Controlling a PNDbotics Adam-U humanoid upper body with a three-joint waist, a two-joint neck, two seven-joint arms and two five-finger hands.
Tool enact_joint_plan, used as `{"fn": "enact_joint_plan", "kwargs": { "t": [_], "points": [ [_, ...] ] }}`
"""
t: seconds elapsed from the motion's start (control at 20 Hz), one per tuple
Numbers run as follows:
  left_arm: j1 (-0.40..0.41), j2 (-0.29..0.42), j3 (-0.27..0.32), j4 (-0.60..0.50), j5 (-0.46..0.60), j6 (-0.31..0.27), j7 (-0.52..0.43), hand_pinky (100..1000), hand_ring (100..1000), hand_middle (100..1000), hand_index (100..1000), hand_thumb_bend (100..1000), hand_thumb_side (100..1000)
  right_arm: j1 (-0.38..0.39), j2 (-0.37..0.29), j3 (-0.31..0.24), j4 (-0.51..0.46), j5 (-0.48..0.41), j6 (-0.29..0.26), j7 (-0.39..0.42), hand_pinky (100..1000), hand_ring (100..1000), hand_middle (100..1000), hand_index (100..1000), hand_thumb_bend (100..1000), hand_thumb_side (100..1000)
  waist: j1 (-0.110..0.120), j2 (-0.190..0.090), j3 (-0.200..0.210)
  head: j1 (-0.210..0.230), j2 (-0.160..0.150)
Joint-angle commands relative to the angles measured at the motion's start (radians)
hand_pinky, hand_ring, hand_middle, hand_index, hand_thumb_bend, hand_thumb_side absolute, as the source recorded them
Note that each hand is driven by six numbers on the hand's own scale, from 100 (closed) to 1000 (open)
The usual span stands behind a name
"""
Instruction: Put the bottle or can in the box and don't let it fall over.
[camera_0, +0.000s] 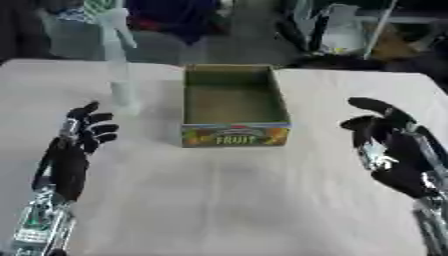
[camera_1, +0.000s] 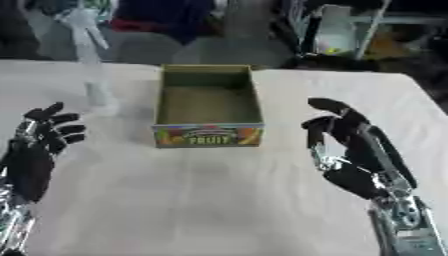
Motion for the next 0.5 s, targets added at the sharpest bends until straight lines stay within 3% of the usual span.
{"fn": "enact_joint_plan", "kwargs": {
  "t": [0.05, 0.45, 0.5],
  "points": [
    [-0.012, 0.005, -0.002, -0.013, 0.001, -0.001, -0.003, 761, 715, 716, 919, 100, 967, -0.008, -0.007, -0.005, -0.010, -0.011, -0.001, 0.003, 769, 690, 839, 817, 100, 268, 0.003, -0.006, -0.001, 0.000, -0.012],
    [-0.015, 0.004, -0.005, -0.015, 0.015, 0.000, -0.005, 760, 702, 703, 925, 100, 970, -0.008, -0.007, -0.006, -0.010, -0.012, -0.001, 0.002, 770, 690, 838, 817, 100, 267, 0.003, -0.005, -0.001, -0.003, -0.013],
    [-0.016, 0.001, -0.008, -0.012, 0.031, 0.002, -0.006, 747, 619, 622, 932, 100, 971, -0.008, -0.007, -0.006, -0.010, -0.012, -0.001, 0.002, 771, 690, 838, 817, 100, 266, 0.003, -0.005, -0.001, -0.002, -0.012]
  ]
}}
